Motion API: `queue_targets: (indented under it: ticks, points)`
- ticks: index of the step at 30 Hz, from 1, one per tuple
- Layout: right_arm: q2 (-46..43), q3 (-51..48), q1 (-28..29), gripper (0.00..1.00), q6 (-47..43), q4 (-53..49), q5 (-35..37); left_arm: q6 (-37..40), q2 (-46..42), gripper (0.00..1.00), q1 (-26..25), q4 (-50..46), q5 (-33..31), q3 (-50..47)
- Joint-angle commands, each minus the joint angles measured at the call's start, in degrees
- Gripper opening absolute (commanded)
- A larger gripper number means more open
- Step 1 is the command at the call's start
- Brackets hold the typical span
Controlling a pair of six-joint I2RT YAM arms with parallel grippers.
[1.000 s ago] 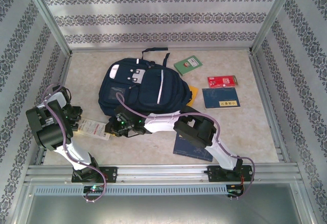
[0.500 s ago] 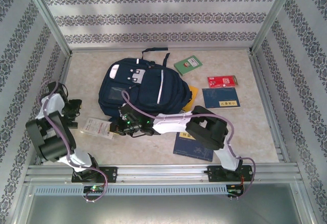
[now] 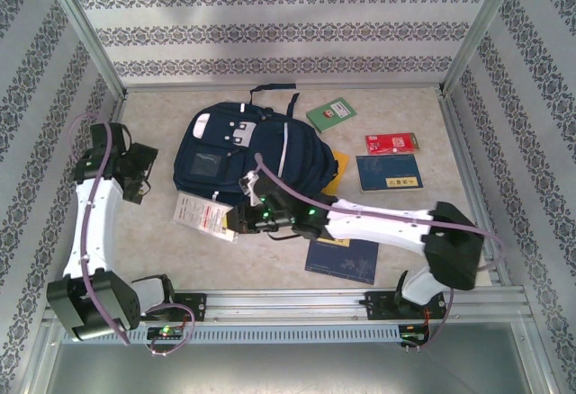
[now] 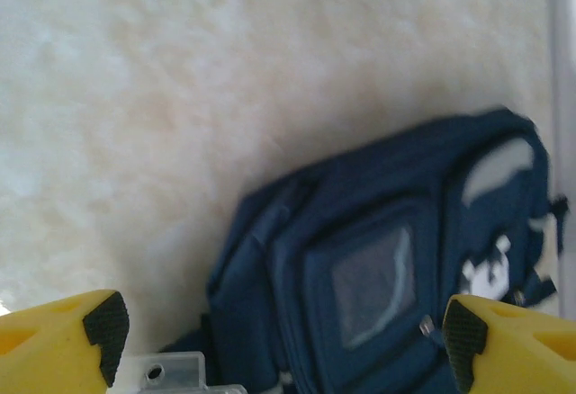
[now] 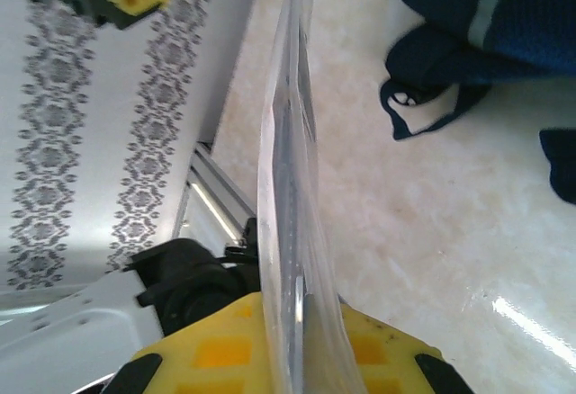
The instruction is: Pack books, pencil case, and school supplies into a backpack
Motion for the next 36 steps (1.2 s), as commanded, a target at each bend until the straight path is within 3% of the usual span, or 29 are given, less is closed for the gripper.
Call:
queue_targets:
  ticks: [1,6,11,14,17,23,29,36]
  points:
    - [-6.64,-1.02,-2.10,0.00,-6.28,-3.06,0.91,4.85,-2.28,0.92,-4.28,-1.05,-1.04,2.46]
    - [-15.22,-3.43,-7.13,0.00,-8.23,-5.11,-0.87,13.00,-4.62,0.93,-8.17,4.44,6.66,1.73]
    - [-22.99,-5.08,-11.82,0.03,-10.15,-8.50,-0.55,18.29,-10.64,0.95,-8.41,15.17,21.93,-4.05]
    - [-25.93,-6.48,-15.64,0.00,-8.51,-7.65,-2.97,13.84,-13.06,0.96,-8.89,27.76,33.61,-9.89]
    - [-28.14,-9.90,-19.93,0.00,-2.94,-0.12,-8.98,5.91,-14.69,0.96,-10.31,41.63,38.88,-16.61]
    - [-28.77,-13.15,-23.23,0.00,6.04,11.46,-13.55,-6.36,-16.53,0.95,-13.50,65.31,39.13,-25.01]
    - [-27.46,-14.29,-23.30,0.00,11.06,17.93,-14.81,-6.91,-14.91,0.90,-19.51,69.76,35.79,-24.05]
    - [-25.79,-15.36,-23.23,0.00,15.05,24.11,-17.07,-9.69,-11.55,0.73,-23.25,75.02,32.76,-25.00]
